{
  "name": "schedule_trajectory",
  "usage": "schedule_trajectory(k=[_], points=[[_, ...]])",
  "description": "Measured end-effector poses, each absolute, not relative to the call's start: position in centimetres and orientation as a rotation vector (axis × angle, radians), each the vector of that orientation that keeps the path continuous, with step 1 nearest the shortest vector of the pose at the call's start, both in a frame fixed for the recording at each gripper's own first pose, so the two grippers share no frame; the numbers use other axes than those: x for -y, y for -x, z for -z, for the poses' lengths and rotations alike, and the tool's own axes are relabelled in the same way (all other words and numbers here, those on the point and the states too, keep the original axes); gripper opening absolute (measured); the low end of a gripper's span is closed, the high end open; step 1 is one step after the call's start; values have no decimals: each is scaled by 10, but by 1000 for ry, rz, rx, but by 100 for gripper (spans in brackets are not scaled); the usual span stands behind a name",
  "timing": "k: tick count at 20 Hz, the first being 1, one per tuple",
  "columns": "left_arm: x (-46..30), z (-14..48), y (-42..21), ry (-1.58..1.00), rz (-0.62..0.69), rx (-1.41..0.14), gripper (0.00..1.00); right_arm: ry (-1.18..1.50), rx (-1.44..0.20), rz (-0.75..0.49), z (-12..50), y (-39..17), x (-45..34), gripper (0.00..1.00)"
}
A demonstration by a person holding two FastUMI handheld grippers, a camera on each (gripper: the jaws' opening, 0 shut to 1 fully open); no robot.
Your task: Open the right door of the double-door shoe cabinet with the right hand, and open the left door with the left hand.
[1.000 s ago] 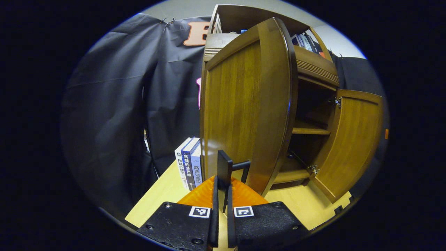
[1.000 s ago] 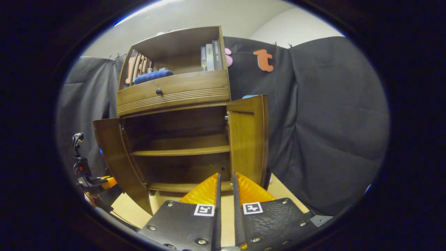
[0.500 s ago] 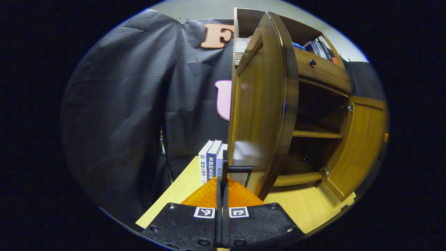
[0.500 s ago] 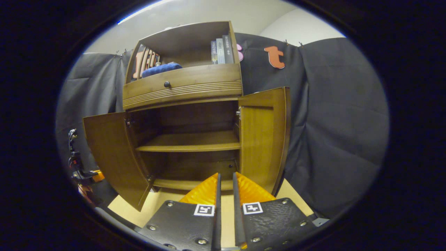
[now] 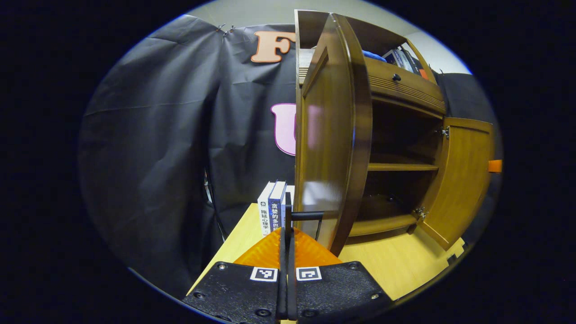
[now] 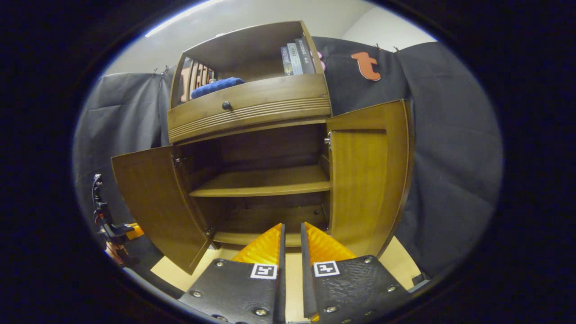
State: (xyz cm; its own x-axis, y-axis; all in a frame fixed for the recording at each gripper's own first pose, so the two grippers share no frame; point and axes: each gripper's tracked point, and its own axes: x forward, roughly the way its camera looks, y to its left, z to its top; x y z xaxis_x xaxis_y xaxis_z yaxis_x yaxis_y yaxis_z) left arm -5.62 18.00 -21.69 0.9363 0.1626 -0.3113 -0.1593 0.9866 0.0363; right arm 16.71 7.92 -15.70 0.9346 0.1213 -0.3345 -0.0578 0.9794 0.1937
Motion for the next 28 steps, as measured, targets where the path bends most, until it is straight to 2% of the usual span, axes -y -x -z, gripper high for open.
schedule_trajectory(k=[3, 12, 17, 23, 25, 28], points=[[-189, 212, 64, -11, -170, -317, 1, -179, -355, -105, 159, -169, -83, 15], [-218, 201, 103, 63, -313, -299, 1, -192, -355, -139, 164, -189, -95, 15], [-225, 159, 126, 53, -400, -254, 0, -174, -342, -129, 161, -192, -96, 15], [-185, 62, 115, 44, -334, -99, 1, -110, -262, -116, 130, -205, -105, 15], [-161, 45, 104, 41, -281, -74, 3, -65, -224, -110, 116, -207, -107, 15], [-119, 35, 77, 39, -171, -55, 0, -35, -185, -108, 96, -205, -112, 15]])
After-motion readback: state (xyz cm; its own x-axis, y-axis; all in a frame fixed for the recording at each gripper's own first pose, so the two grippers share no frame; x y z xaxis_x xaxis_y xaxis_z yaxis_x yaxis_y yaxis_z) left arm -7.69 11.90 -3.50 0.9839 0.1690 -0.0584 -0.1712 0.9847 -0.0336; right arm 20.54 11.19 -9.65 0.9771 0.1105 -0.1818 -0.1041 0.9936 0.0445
